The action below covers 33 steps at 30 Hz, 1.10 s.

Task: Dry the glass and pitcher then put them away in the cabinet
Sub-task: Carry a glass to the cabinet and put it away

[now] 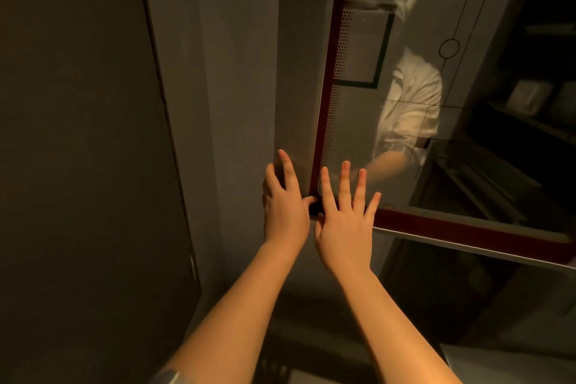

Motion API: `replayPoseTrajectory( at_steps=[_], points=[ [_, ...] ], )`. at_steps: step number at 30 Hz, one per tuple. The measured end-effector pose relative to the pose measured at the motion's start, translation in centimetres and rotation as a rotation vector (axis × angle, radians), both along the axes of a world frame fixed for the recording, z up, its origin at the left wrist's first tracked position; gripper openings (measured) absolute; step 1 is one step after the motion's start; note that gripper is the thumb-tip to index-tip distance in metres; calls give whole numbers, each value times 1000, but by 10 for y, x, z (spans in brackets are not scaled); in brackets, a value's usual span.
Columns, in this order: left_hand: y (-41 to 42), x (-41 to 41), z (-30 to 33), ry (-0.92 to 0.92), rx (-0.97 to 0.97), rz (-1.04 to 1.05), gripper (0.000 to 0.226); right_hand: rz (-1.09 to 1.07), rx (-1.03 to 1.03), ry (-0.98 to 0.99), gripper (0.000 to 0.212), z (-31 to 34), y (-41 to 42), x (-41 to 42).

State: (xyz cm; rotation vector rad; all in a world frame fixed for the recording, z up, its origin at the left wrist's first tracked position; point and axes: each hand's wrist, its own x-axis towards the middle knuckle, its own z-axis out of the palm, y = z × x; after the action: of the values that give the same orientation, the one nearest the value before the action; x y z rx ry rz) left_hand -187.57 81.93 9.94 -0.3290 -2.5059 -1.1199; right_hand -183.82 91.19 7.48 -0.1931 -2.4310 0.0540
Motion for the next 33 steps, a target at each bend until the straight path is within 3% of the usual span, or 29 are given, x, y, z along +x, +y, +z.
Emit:
replayPoseTrajectory(
  at_steps=[17,33],
  points=[
    [100,-214,-4,49,-65,-373,106,-405,8,58,87,-7,69,-172],
    [203,-305,1,62,68,-644,105,-640,45,106,90,-15,156,-259]
  ],
)
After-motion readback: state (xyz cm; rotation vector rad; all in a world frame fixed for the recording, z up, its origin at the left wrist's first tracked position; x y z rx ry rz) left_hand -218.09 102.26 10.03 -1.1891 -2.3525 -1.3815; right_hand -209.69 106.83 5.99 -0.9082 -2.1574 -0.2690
